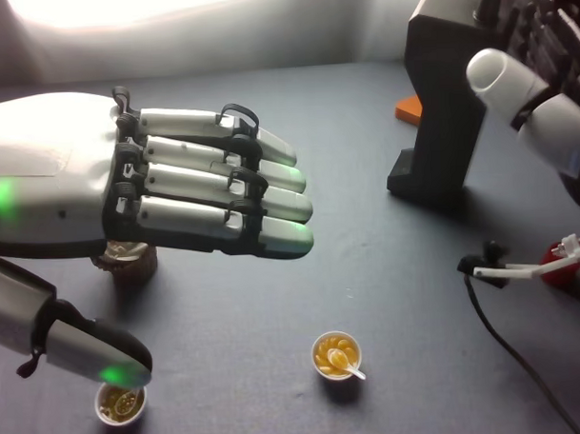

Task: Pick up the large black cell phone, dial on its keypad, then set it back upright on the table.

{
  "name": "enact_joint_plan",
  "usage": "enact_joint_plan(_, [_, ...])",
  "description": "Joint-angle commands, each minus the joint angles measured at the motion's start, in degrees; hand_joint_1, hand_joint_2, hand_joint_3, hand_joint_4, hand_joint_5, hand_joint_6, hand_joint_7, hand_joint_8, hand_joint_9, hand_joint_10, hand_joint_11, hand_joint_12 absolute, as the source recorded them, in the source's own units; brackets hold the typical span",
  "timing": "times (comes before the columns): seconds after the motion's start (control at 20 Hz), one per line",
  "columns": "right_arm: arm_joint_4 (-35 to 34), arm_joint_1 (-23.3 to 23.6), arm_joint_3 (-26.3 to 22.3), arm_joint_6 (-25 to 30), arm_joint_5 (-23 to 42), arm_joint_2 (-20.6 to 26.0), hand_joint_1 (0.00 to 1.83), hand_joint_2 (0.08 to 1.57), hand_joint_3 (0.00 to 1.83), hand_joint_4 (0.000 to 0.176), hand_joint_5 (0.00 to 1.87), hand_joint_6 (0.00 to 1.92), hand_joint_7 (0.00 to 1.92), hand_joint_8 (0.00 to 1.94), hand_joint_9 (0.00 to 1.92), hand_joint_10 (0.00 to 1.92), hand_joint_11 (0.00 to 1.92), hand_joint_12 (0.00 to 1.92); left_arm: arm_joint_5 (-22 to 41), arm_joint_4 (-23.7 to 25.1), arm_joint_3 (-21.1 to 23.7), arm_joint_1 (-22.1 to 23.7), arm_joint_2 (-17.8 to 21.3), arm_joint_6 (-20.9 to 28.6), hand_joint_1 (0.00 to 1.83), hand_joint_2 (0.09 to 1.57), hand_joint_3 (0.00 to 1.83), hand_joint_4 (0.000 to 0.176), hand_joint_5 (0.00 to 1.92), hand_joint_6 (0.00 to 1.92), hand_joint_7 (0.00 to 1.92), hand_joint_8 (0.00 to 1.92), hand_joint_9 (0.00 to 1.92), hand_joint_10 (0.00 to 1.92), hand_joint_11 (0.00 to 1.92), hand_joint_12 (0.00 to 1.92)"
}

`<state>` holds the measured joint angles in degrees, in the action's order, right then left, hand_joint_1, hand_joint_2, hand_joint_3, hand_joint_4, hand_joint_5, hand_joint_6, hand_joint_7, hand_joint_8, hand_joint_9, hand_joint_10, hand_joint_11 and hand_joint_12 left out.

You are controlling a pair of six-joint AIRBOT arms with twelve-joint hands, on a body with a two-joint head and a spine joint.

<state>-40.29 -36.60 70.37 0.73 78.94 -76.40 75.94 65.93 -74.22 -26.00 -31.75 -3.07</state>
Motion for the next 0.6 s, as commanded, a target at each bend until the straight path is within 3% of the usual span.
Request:
enact_joint_plan(0.0, [2.8, 0.8, 0.4, 0.6, 5.5, 0.2, 0.84, 1.00, 0.00, 0.000, 0.08, 0.00, 0.04, 0.00, 0.02, 0.00, 0.00, 0.21, 4.0, -5.5, 0.2, 1.1, 0.0, 0.4, 0.02, 1.23, 0.00, 0.000, 0.17, 0.00, 0.19, 0.00, 0.18, 0.00, 0.00, 0.52])
enact_joint_plan(0.2, [3.1, 2.6, 2.0, 0.6, 3.8, -1.5, 0.86, 1.02, 0.00, 0.000, 0.04, 0.00, 0.00, 0.00, 0.00, 0.00, 0.00, 0.14, 4.4, -7.3, -0.8, 1.1, -0.1, 0.2, 0.05, 1.23, 0.00, 0.000, 0.20, 0.00, 0.21, 0.00, 0.18, 0.00, 0.00, 0.51])
enact_joint_plan(0.55, [3.8, 4.6, 3.9, 0.6, 2.3, -3.4, 0.88, 1.03, 0.00, 0.000, 0.05, 0.00, 0.00, 0.00, 0.00, 0.00, 0.00, 0.11, 3.2, -5.6, -1.3, 1.2, -0.4, 2.2, 0.03, 1.23, 0.00, 0.000, 0.19, 0.00, 0.19, 0.00, 0.17, 0.00, 0.00, 0.52])
